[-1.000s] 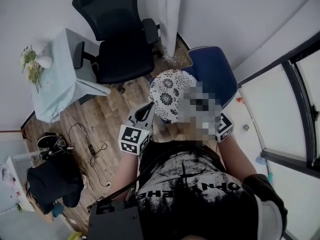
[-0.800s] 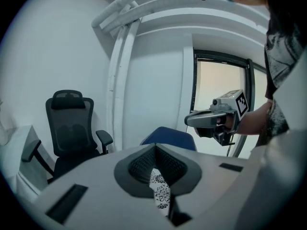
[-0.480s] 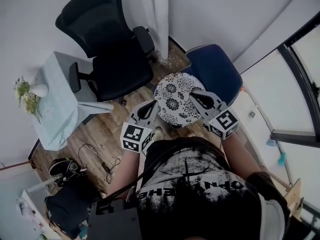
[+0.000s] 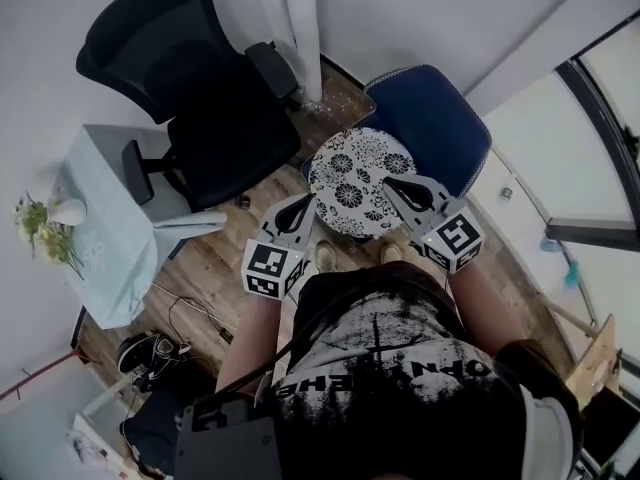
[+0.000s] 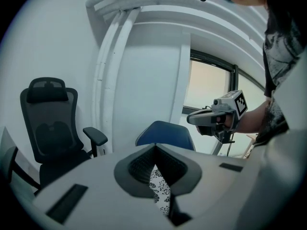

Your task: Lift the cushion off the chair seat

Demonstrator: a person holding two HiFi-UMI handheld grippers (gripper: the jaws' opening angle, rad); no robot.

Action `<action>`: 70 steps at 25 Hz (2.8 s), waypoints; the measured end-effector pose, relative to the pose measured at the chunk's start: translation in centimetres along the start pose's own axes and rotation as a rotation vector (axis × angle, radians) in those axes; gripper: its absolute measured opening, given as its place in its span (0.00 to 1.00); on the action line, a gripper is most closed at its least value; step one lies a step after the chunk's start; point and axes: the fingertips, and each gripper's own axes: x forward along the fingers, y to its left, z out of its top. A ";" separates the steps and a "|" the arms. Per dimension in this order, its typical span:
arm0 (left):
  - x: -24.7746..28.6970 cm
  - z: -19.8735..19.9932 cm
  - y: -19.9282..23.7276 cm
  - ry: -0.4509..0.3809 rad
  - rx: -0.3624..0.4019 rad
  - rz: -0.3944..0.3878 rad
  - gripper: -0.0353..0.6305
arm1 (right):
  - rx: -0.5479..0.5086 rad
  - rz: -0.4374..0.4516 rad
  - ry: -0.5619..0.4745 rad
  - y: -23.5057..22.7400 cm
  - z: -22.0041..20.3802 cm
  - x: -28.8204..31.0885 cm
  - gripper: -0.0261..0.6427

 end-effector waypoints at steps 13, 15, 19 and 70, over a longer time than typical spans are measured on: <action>2.9 -6.2 3.2 0.104 -0.095 0.010 0.07 | 0.015 0.021 0.078 -0.4 -2.6 3.2 0.07; 3.8 -7.9 3.8 0.128 -0.129 0.009 0.07 | 0.021 0.028 0.094 -0.4 -3.4 3.5 0.06; 5.7 -12.1 4.7 0.185 -0.194 0.005 0.08 | 0.023 0.053 0.131 -0.4 -5.4 4.1 0.06; 20.3 -42.6 11.2 0.557 -0.377 0.113 0.09 | 0.088 0.200 0.319 -0.9 -23.0 10.2 0.06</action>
